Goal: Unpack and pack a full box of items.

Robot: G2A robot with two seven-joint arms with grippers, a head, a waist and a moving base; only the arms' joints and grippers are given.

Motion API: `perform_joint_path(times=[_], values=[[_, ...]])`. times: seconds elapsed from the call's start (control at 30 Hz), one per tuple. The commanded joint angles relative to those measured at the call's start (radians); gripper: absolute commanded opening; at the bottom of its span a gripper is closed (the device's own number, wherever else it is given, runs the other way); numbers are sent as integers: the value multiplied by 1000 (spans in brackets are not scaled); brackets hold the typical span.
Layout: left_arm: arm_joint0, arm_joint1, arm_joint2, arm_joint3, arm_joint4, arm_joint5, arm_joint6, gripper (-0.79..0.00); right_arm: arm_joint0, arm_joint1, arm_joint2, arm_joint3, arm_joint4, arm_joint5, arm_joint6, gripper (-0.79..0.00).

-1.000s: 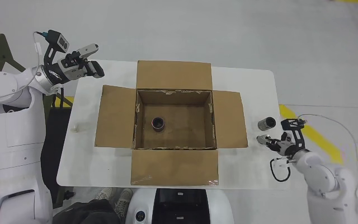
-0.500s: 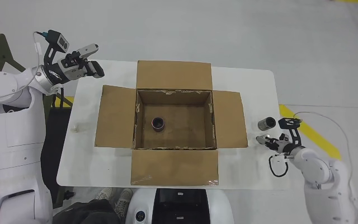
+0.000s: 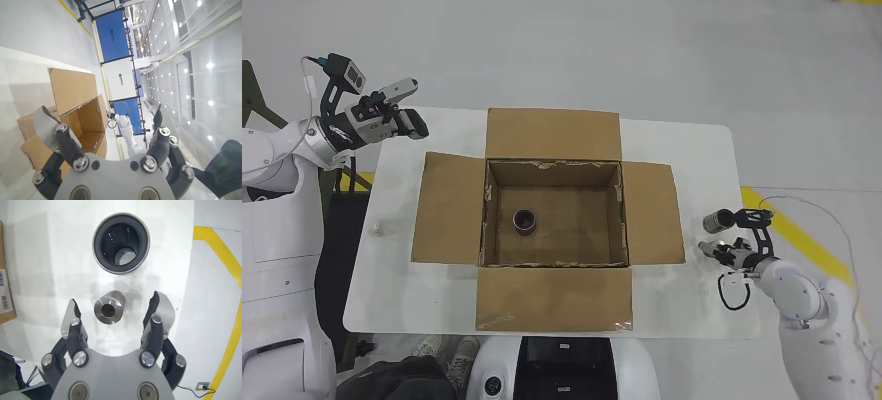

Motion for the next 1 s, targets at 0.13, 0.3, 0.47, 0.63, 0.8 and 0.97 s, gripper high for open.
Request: perform_joint_path(times=[0.13,0.3,0.47,0.63,0.8,0.97], values=[[0,0,0,0,0,0,0,0,9,3,-13,11,-3,7,0,-172],[0,0,0,0,0,0,0,0,11,7,-23,9,-10,14,3,-305],[0,0,0,0,0,0,0,0,10,10,-32,5,-20,25,0,-446],[0,0,0,0,0,0,0,0,1,13,-29,-13,-18,35,8,-610],[0,0,0,0,0,0,0,0,-35,18,-16,-92,-36,52,30,-785],[0,0,0,0,0,0,0,0,-76,23,6,-181,-34,67,55,-785]])
